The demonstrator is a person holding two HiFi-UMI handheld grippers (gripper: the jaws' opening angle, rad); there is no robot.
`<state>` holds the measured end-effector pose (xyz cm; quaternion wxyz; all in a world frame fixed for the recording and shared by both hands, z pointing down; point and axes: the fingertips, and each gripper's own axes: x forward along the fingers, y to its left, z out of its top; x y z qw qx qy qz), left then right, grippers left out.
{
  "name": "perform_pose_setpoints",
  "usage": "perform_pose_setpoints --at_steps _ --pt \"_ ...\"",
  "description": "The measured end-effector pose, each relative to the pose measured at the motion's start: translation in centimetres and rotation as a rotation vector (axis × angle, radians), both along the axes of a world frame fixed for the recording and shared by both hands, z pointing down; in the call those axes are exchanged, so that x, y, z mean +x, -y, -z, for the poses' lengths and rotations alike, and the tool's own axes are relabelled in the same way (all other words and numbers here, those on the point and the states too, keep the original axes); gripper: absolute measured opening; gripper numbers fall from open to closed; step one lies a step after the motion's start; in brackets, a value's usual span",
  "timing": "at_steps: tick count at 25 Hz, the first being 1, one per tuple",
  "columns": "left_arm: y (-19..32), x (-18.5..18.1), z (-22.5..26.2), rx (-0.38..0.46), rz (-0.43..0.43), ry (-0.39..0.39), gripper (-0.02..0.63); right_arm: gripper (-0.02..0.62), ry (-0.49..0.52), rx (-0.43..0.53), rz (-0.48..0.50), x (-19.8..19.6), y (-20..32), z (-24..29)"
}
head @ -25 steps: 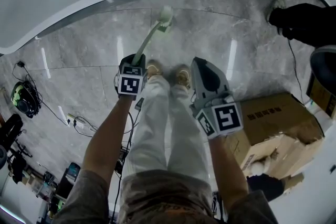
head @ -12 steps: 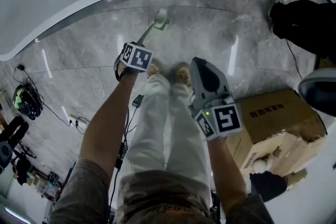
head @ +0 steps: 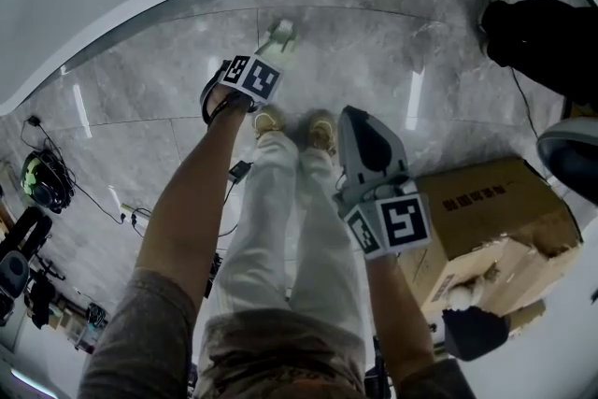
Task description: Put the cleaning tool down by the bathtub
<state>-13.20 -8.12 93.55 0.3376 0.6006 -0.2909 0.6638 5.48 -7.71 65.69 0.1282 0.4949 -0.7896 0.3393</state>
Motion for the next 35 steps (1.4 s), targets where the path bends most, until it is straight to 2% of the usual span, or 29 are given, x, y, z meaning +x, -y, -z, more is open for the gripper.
perform_pose_setpoints --at_steps 7,16,21,23,26,31,35 --pt "1.0 1.2 -1.3 -0.063 -0.071 0.047 0.035 0.0 0.01 -0.011 -0.01 0.4 0.9 -0.5" --pt "0.1 0.8 -2.0 -0.124 -0.058 0.073 0.034 0.0 0.025 -0.016 -0.003 0.6 1.9 -0.7" --pt "0.5 1.5 -1.8 -0.083 -0.04 0.06 0.045 0.0 0.024 -0.017 0.011 0.7 1.9 -0.6" --pt "0.5 2.1 -1.7 -0.07 -0.019 0.028 0.144 0.0 0.025 -0.017 0.011 0.8 1.9 -0.5" --pt "1.0 3.2 -1.1 -0.024 -0.004 -0.026 0.198 0.0 0.027 -0.016 0.012 1.1 1.8 -0.1" --pt "1.9 3.8 1.0 0.047 0.036 -0.061 0.227 0.0 0.031 -0.014 0.017 1.3 1.5 1.1" --pt "1.9 3.7 2.9 0.061 0.068 -0.071 0.233 0.0 0.038 -0.009 0.011 1.6 1.3 2.5"
